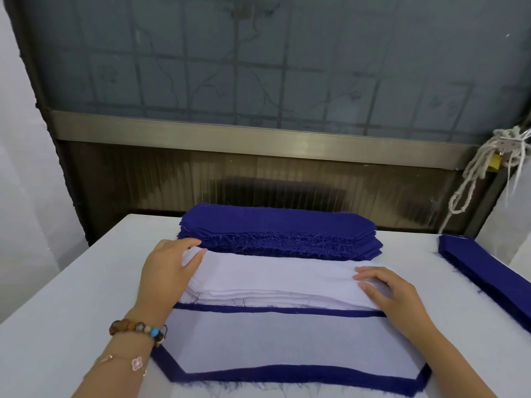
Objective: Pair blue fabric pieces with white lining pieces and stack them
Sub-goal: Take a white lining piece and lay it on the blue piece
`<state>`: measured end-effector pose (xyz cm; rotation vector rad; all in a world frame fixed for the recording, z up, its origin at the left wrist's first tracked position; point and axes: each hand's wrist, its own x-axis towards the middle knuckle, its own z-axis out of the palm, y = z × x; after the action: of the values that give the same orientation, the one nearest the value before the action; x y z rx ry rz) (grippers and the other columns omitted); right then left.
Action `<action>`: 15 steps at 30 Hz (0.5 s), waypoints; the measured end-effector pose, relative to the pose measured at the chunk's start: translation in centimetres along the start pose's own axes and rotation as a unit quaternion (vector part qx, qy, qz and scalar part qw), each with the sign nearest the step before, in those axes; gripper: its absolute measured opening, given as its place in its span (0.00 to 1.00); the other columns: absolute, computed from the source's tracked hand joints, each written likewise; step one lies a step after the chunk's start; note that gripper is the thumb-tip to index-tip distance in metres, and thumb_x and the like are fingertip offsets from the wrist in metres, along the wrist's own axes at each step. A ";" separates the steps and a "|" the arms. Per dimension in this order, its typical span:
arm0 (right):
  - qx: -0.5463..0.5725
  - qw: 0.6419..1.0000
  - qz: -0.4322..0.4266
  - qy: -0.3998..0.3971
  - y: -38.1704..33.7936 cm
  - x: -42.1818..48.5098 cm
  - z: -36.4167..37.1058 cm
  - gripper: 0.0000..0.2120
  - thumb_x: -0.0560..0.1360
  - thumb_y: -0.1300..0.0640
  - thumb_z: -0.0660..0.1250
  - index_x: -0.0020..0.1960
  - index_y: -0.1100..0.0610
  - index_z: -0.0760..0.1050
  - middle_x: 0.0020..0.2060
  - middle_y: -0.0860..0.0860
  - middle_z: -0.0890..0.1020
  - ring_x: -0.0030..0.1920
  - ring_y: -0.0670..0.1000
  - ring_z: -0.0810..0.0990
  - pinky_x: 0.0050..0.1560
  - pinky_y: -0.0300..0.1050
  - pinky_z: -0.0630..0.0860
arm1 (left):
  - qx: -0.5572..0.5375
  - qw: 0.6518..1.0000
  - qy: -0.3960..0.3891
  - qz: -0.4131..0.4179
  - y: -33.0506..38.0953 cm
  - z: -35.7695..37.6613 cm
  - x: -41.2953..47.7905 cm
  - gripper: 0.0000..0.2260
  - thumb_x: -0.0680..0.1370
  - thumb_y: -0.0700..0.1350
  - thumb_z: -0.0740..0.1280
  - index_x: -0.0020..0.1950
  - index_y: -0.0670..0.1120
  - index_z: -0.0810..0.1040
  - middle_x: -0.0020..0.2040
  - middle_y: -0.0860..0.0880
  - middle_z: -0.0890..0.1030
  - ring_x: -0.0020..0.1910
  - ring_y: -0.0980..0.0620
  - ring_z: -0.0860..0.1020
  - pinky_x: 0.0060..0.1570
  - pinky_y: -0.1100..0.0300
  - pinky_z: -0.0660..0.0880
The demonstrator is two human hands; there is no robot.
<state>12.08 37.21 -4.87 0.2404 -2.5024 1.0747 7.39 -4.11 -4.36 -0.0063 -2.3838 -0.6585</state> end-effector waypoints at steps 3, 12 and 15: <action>0.000 1.000 0.004 -0.002 0.0 0.0 -0.1 0.09 0.75 0.60 0.70 0.48 0.46 0.80 0.53 0.36 0.81 0.57 0.36 0.76 0.56 0.29 0.69 | -0.009 0.996 -0.082 -0.017 -0.8 0.9 -0.1 0.17 0.76 0.53 0.69 0.61 0.45 0.81 0.57 0.46 0.82 0.55 0.47 0.77 0.56 0.54 0.70; 0.028 0.998 0.052 0.012 -0.4 0.0 0.1 0.06 0.72 0.62 0.72 0.41 0.51 0.81 0.51 0.41 0.82 0.54 0.43 0.79 0.59 0.38 0.69 | 0.039 0.997 -0.029 0.054 0.1 0.2 0.3 0.06 0.67 0.43 0.80 0.41 0.47 0.87 0.49 0.47 0.85 0.49 0.46 0.80 0.51 0.50 0.74; 0.002 0.999 0.042 0.021 -0.8 -0.1 0.3 0.06 0.73 0.62 0.72 0.41 0.52 0.80 0.50 0.43 0.82 0.53 0.45 0.79 0.57 0.33 0.69 | 0.002 0.998 -0.049 0.035 0.3 0.1 0.5 0.04 0.70 0.44 0.77 0.42 0.47 0.85 0.50 0.48 0.84 0.50 0.50 0.78 0.53 0.58 0.71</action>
<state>12.30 36.46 -4.53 0.1135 -2.4935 1.1068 7.01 -3.87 -3.97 -0.1242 -2.4667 -0.6340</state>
